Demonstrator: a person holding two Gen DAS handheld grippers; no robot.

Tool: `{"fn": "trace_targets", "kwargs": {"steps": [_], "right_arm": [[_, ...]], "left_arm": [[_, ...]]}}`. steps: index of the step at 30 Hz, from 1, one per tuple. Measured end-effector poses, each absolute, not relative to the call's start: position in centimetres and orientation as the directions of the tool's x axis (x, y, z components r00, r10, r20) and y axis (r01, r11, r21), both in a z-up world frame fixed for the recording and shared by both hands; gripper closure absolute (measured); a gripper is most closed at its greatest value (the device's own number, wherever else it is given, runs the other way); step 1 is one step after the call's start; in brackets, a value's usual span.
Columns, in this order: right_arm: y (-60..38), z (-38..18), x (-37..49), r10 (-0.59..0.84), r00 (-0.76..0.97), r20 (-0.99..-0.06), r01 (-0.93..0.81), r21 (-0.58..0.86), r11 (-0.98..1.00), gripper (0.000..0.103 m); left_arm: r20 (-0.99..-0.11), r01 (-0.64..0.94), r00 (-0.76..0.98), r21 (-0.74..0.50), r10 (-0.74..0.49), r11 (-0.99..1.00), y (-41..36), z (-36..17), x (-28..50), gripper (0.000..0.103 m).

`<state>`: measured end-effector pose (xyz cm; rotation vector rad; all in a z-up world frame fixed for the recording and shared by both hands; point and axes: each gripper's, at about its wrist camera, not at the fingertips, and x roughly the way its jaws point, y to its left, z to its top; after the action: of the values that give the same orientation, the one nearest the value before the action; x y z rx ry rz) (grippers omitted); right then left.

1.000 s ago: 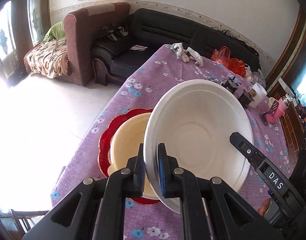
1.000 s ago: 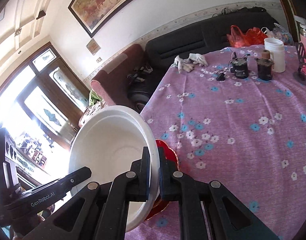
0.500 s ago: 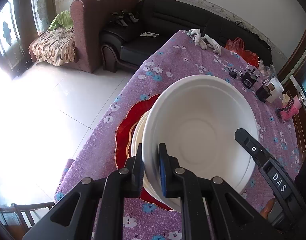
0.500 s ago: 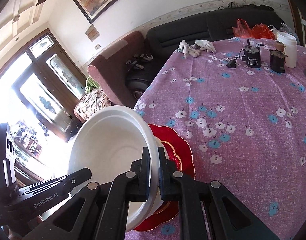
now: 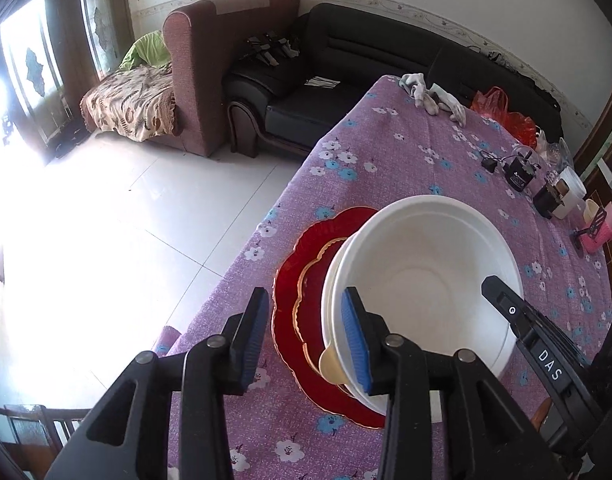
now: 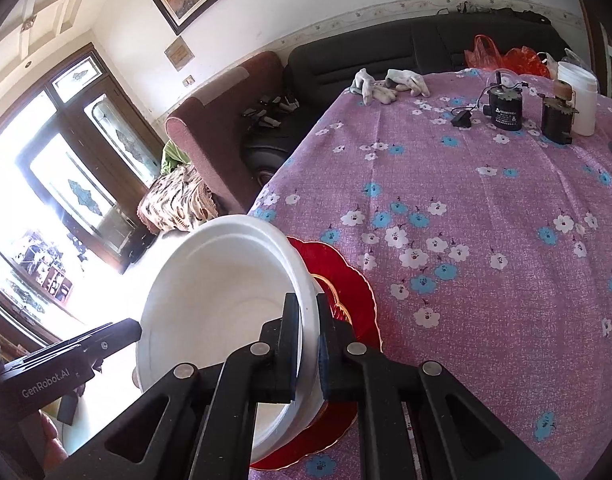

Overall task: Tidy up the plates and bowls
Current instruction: 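Lower the white bowl onto the beige bowl and open both grippers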

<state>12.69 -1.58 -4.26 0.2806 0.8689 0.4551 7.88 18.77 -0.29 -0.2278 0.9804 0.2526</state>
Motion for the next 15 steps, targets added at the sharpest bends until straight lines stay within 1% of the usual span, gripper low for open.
{"fn": "trace_targets", "kwargs": {"steps": [1, 3, 9, 15], "right_arm": [[-1.5, -4.2, 12.7, 0.489, 0.559, -0.669, -0.274, 0.408, 0.871, 0.091], [-1.0, -4.0, 12.5, 0.476, 0.566, -0.673, -0.290, 0.378, 0.879, 0.091], [-0.2, -2.7, 11.7, 0.427, 0.627, -0.652, -0.317, 0.287, 0.904, 0.091], [-0.1, -1.6, 11.1, 0.393, 0.661, -0.639, -0.322, 0.231, 0.918, 0.091]], "left_arm": [[-0.838, -0.317, 0.534, -0.075, 0.113, 0.945, 19.0, -0.2, 7.8, 0.066], [-0.837, -0.322, 0.537, -0.087, 0.107, 0.943, 19.3, -0.2, 7.6, 0.066], [-0.837, -0.309, 0.538, -0.091, 0.095, 0.947, 19.2, -0.4, 7.5, 0.066], [-0.833, -0.308, 0.545, -0.090, 0.098, 0.947, 19.2, -0.2, 7.2, 0.066]]}}
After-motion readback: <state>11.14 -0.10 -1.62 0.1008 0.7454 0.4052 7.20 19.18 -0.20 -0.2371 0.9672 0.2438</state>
